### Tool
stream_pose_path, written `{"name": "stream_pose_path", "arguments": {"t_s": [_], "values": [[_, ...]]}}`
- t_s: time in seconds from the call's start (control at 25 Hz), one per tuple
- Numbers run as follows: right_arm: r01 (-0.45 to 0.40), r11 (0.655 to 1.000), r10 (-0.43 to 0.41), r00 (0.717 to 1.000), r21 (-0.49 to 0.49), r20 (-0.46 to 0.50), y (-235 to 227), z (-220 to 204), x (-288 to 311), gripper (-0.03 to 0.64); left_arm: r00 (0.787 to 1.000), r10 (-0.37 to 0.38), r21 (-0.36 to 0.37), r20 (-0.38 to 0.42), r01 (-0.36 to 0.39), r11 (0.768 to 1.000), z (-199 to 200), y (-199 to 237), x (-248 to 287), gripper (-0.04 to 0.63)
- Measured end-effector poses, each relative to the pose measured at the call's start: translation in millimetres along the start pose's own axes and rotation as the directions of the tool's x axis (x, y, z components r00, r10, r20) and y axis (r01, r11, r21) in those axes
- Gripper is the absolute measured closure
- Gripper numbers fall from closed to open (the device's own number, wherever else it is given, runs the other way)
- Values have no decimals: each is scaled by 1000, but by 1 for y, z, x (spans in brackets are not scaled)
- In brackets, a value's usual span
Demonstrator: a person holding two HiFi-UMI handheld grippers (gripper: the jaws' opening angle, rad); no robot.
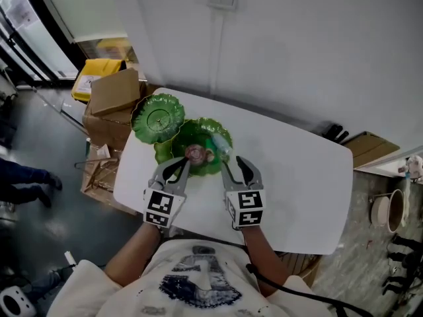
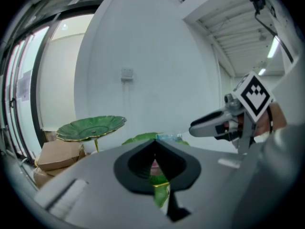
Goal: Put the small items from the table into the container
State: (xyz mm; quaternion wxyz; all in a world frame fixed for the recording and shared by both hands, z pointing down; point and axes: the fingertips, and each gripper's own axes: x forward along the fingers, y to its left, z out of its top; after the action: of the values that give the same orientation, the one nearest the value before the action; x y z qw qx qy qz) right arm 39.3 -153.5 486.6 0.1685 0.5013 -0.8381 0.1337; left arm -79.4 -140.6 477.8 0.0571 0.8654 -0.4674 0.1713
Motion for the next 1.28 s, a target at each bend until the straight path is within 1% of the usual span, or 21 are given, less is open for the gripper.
{"name": "stream_pose_path", "arguments": {"t_s": [0.16, 0.24, 0.4, 0.6, 0.96, 1.16, 1.28], "values": [[28, 999, -29, 999, 47, 20, 12, -3, -18, 449, 1000, -24, 10, 14, 24, 1000, -1, 3, -17, 606], [56, 997, -58, 998, 47, 38, 20, -1, -28, 521, 999, -41, 19, 21, 41, 999, -1, 4, -29, 606], [98, 993, -102, 993, 60, 64, 42, 0, -46, 550, 997, -64, 33, 31, 63, 997, -5, 10, -55, 606], [150, 986, -156, 985, 74, 80, 74, -4, -66, 615, 995, -88, 47, 42, 86, 995, -14, 15, -92, 606], [202, 975, -209, 974, 87, 83, 129, -16, -96, 618, 990, -133, 57, 46, 130, 990, -36, 16, -149, 606], [251, 965, -259, 960, 79, 104, 145, -15, -116, 618, 985, -157, 69, 68, 152, 986, -37, 12, -169, 606], [263, 961, -272, 956, 87, 110, 153, -17, -125, 618, 982, -169, 75, 82, 163, 984, -37, 10, -178, 606]]}}
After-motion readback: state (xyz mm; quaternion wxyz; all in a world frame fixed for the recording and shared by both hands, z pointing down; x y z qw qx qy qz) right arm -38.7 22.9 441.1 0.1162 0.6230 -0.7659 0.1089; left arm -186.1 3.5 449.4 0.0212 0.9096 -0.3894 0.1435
